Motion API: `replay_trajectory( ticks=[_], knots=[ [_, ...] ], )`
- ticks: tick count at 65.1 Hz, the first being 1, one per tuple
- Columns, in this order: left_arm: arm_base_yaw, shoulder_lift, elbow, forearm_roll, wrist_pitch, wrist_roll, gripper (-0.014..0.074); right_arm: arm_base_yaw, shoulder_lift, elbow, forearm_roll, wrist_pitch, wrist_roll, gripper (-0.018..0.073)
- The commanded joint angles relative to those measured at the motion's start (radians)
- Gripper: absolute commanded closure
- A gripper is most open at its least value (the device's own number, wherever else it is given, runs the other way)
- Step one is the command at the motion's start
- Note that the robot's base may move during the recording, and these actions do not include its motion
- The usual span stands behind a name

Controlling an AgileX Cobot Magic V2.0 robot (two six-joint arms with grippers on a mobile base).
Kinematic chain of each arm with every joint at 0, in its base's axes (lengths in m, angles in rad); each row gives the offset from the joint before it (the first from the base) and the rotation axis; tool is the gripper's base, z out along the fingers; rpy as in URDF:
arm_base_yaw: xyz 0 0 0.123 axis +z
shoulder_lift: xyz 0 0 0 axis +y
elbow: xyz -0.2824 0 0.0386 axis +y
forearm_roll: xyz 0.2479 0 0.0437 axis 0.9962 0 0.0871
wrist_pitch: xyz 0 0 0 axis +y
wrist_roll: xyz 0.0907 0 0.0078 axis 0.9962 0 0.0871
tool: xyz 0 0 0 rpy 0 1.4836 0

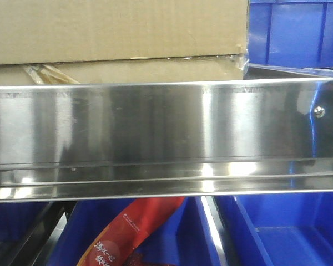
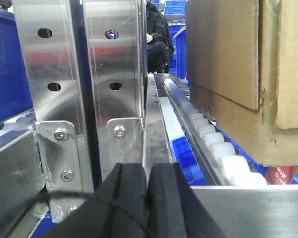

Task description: Grab carton from right shelf to conveyor

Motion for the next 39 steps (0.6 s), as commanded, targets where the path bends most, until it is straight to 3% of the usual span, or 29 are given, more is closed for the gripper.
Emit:
replay_trajectory(
  ticks=[1,39],
  knots=[
    [-0.001,-0.006,-0.003,-0.005,-0.017,0.004,0.0584,0.002,-0.003,-0.001,0.004,-0.022,-0.006,0.0616],
    [-0.001,-0.006,-0.003,-0.005,-0.021,0.004,0.0584,0.002,-0.003,-0.001,0.004,-0.022,-0.006,0.0616]
  ],
)
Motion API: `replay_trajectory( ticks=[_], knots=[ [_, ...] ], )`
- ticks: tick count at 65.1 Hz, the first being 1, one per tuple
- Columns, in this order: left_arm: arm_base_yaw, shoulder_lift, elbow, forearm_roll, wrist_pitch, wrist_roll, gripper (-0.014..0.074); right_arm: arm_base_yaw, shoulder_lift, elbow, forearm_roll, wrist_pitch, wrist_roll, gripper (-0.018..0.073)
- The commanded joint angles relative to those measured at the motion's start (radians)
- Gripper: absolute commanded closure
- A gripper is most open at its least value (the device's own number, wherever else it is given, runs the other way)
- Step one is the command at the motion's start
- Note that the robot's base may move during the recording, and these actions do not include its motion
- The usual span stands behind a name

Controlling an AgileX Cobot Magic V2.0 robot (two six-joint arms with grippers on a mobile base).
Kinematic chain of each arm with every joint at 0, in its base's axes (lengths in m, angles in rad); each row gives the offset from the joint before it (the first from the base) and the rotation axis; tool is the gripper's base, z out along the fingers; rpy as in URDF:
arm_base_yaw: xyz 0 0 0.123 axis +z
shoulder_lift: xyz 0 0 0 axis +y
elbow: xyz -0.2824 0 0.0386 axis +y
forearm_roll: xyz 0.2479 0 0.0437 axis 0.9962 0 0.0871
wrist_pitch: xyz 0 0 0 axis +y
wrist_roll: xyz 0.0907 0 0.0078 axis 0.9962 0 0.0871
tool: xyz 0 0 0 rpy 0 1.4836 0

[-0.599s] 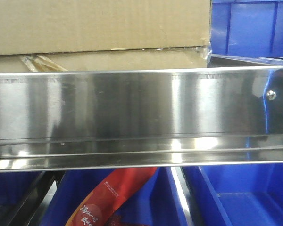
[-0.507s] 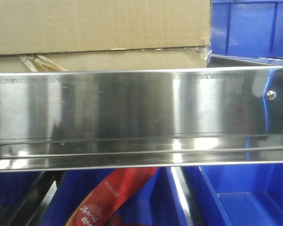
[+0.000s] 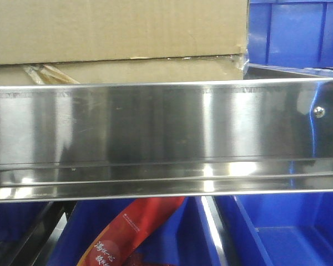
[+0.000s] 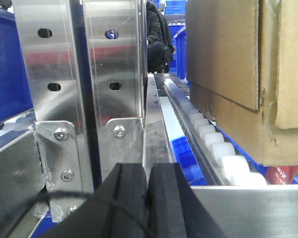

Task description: Grab carton from right shelf to conveyor

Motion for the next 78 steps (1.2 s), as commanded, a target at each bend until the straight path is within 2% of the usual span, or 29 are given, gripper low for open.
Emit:
replay_trajectory(
  ticks=[1,16,25,35,40,48,55,62,72,74,78],
  knots=[
    [-0.001,-0.006,-0.003,-0.005,-0.026,0.004,0.0584,0.002,-0.003,-0.001,0.004,-0.022,-0.006,0.0616],
    [-0.001,-0.006,-0.003,-0.005,-0.112,0.004,0.0584,0.002,-0.003,-0.001,0.004,-0.036,-0.006,0.0616],
    [-0.001,-0.006,-0.003,-0.005,-0.134,0.004,0.0584,0.002,-0.003,-0.001,0.004,-0.115,-0.006,0.0616],
    [-0.001,-0.006,-0.003,-0.014,-0.258,0.004,0.0584,0.002,-0.003,-0.001,0.004,-0.164,-0.006,0.0616],
    [-0.001,-0.006,-0.003,-0.014,-0.279,0.004,0.0584,0.002,-0.003,-0.001,0.004,-0.163,-0.006,0.0616],
    [-0.001,-0.006,-0.108,-0.014,-0.203,0.004,0.058,0.002,-0.003,-0.083,0.004,-0.141,-0.006,0.0616],
    [-0.001,-0.004,-0.258,0.041,-0.037,0.004,0.0545,0.002,-0.003,-0.236,0.004,0.014,-0.006,0.0616],
    [-0.001,0.059,-0.426,0.08,0.121,0.004,0.044,0.002,0.053,-0.378,0.004,0.13,-0.006,0.0616],
    [-0.001,0.187,-0.63,0.067,0.253,0.006,0.0248,0.002,0.152,-0.512,0.004,0.139,-0.006,0.0611],
    [-0.001,0.217,-0.664,0.062,0.269,0.006,0.0218,0.002,0.17,-0.528,0.004,0.139,-0.006,0.0599],
    [-0.001,0.269,-0.707,0.061,0.284,0.006,0.0185,0.002,0.208,-0.551,0.004,0.137,-0.006,0.052]
  ],
)
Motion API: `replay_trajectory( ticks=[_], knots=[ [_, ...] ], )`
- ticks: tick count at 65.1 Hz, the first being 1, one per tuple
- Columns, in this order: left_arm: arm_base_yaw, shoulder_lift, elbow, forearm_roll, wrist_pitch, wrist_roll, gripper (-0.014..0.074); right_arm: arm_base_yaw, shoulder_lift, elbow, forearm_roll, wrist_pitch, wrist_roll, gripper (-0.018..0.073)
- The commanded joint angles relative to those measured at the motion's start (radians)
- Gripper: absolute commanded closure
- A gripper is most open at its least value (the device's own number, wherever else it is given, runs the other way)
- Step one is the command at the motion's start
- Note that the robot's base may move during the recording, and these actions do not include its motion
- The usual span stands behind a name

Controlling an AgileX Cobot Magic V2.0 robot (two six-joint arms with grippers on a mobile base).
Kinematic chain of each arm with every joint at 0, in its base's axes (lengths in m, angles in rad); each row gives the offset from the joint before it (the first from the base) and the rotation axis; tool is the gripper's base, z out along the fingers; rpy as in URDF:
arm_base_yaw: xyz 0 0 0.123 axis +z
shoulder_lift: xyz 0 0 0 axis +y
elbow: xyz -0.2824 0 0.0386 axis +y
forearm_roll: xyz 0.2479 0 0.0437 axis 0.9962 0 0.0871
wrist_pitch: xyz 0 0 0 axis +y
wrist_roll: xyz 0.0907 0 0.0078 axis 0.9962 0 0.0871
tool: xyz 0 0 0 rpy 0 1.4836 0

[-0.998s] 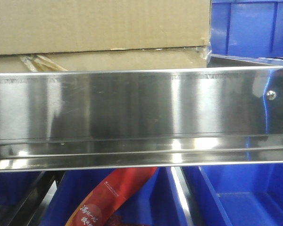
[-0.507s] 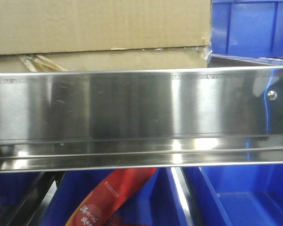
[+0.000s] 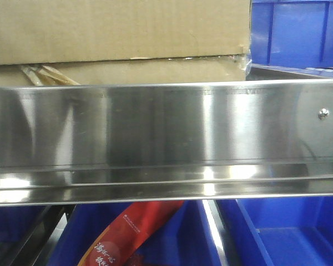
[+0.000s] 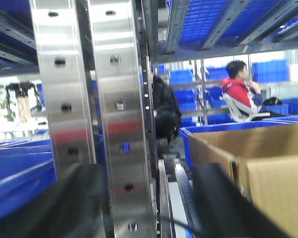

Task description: Grab carton from right shelf to conveyor

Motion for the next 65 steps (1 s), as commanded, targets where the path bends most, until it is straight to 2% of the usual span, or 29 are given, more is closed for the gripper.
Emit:
replay_trajectory(
  ticks=[1,9,17,28,39,48,53,59,65],
  knots=[
    [-0.001,0.075,-0.07,-0.008,0.04,0.006,0.0176,0.002,0.052,-0.04,0.004,-0.001,-0.006,0.0496],
    [-0.006,0.147,-0.13,-0.055,0.04,0.006,0.0161,0.002,0.11,-0.055,0.004,-0.025,-0.006,0.0244],
    [-0.071,0.195,-0.174,-0.083,0.06,0.006,0.0162,0.002,0.146,-0.055,0.004,-0.059,-0.006,-0.0023],
    [-0.23,0.29,-0.238,-0.083,0.084,0.006,0.0162,0.074,0.17,-0.093,0.004,-0.052,-0.006,0.0017],
    [-0.416,0.424,-0.349,-0.076,0.091,0.021,0.0162,0.232,0.298,-0.209,0.004,-0.016,-0.006,0.0043],
    [-0.562,0.575,-0.465,-0.044,0.171,0.037,0.0162,0.389,0.477,-0.349,0.004,0.011,-0.006,0.0043],
    [-0.596,0.663,-0.551,-0.039,0.226,0.035,0.0162,0.455,0.589,-0.457,0.004,0.099,-0.006,0.0043],
    [-0.593,0.751,-0.655,-0.037,0.277,0.02,0.0162,0.478,0.708,-0.598,0.004,0.238,-0.006,0.0043],
    [-0.563,0.828,-0.774,0.012,0.34,-0.076,0.0162,0.478,0.836,-0.767,0.004,0.396,0.018,0.0043]
  ],
)
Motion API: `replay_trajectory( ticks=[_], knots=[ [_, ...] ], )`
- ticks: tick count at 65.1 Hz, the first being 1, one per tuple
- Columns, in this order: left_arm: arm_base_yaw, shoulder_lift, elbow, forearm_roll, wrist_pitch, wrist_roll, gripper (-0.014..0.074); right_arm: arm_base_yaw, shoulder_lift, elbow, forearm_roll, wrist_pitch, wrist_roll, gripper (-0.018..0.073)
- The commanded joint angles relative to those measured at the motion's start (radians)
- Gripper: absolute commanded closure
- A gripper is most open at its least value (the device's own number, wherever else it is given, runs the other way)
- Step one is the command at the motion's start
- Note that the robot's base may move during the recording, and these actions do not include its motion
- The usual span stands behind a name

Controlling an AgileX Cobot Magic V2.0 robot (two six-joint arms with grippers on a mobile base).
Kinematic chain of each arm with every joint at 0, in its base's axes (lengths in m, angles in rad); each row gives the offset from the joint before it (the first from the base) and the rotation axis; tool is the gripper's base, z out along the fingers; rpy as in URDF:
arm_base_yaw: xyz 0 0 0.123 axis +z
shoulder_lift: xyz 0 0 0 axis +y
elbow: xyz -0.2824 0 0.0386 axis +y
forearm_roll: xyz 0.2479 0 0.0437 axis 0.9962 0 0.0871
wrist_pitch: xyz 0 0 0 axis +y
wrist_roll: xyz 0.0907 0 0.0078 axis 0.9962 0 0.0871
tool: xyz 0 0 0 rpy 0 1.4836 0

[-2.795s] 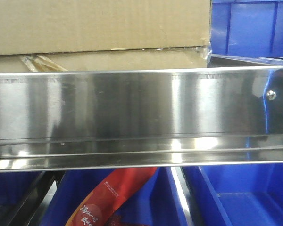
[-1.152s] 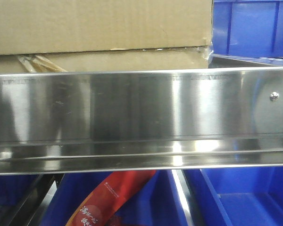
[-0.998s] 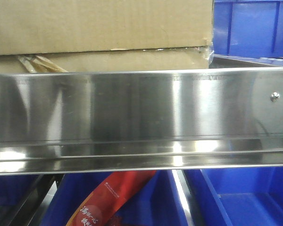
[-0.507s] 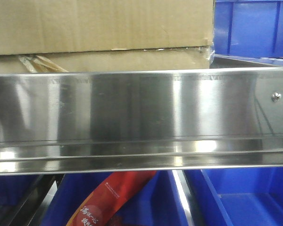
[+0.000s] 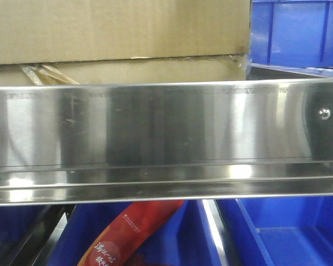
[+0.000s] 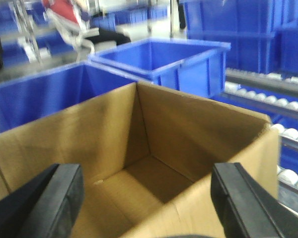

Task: Grab carton from right shelf to conveyor
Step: 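Close both grippers on the carton's side walls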

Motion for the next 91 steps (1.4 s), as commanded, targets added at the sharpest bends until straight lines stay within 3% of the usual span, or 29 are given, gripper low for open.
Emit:
replay_trajectory(
  ticks=[1,14,26,34,45,61,79,85,91],
  knots=[
    [0.023,0.062,-0.105,0.052,0.059,-0.089,0.0162,0.004,0.114,-0.162,0.0,0.147,0.027,0.0043],
    [0.101,0.219,-0.336,0.219,0.338,-0.307,0.0162,-0.005,0.384,-0.602,-0.033,0.468,0.103,0.0043],
    [0.179,0.341,-0.484,0.222,0.539,-0.373,0.0162,-0.005,0.609,-0.928,-0.093,0.738,0.137,0.0043],
    [0.226,0.408,-0.543,0.222,0.605,-0.373,0.0162,-0.005,0.741,-1.066,-0.096,0.761,0.137,0.0043],
    [0.262,0.478,-0.552,0.222,0.605,-0.373,0.0162,-0.011,0.834,-1.085,-0.1,0.761,0.139,0.0043],
    [0.264,0.564,-0.552,0.219,0.605,-0.357,0.0162,-0.065,0.924,-1.085,-0.091,0.761,0.162,0.0043],
    [0.277,0.62,-0.552,0.219,0.605,-0.357,0.0162,-0.065,0.978,-1.085,-0.087,0.761,0.162,0.0045],
    [0.288,0.629,-0.552,0.215,0.605,-0.357,0.0162,-0.065,0.986,-1.085,-0.087,0.761,0.162,0.0106],
    [0.296,0.633,-0.552,0.199,0.605,-0.357,0.0168,-0.065,0.99,-1.085,-0.087,0.761,0.162,0.0272]
  ],
)
